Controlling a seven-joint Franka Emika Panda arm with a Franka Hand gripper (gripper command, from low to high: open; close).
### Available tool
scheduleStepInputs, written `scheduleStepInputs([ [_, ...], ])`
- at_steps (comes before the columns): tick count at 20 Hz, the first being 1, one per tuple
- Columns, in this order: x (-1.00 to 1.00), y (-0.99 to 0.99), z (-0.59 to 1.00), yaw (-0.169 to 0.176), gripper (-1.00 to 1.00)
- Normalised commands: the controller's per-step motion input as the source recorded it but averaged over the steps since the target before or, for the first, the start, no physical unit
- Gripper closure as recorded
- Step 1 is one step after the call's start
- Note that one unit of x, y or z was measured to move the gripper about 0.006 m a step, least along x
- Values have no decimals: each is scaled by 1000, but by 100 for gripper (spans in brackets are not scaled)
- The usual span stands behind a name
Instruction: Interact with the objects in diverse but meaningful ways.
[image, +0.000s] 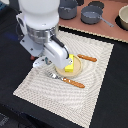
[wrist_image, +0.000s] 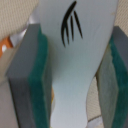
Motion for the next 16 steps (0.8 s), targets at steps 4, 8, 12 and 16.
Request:
scheduleStepInputs([
  [4,-774,-6,0,144,100],
  [8,-724,0,0,182,100],
  [12,-748,0,-106,181,100],
  [16,-729,0,-165,188,100],
])
